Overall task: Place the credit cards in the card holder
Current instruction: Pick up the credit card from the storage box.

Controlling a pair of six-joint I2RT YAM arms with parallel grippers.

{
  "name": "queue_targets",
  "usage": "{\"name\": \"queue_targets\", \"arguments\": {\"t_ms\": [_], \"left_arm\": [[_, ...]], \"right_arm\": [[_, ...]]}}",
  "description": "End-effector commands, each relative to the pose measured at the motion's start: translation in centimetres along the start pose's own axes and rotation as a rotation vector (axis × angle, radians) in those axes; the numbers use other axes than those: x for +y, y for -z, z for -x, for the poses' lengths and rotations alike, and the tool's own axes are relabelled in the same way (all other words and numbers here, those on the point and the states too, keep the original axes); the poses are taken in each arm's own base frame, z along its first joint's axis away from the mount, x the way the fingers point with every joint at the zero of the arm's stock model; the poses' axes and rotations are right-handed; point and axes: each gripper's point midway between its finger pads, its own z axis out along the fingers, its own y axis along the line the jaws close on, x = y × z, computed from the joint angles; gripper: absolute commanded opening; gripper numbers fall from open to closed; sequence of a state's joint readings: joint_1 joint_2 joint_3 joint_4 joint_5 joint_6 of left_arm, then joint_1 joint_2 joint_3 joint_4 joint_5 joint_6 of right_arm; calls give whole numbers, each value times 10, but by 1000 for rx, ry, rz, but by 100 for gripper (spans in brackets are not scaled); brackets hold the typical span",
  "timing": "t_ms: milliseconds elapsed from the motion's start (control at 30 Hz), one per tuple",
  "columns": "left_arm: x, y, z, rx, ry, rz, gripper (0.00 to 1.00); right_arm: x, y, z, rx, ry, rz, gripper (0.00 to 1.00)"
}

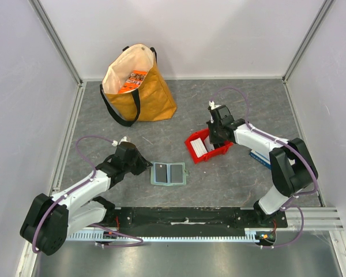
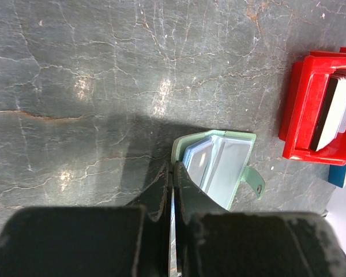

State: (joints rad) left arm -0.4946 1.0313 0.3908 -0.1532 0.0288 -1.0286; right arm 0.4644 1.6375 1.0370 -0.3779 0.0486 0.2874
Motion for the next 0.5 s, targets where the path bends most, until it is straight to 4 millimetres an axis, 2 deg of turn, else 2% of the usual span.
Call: {"name": "queue_targets", "arguments": {"t_ms": [0,133,333,400,467], "left_arm": [[-9,0,5,-16,10,-38,2],[-9,0,6,-19,9,-38,2],[-9,2,7,-25,8,-36,2],[-9,1,6,-22,6,-36,2],[-9,1,6,-20,3,-39,2]], "right_arm": [[-5,0,-6,42,42,-56,11],[12,-4,-8,53,36,36,11],[13,-12,-10,69,22,38,11],[17,-12,-11,75,23,65,8],[19,-8,-7,61,24,67,0]]}}
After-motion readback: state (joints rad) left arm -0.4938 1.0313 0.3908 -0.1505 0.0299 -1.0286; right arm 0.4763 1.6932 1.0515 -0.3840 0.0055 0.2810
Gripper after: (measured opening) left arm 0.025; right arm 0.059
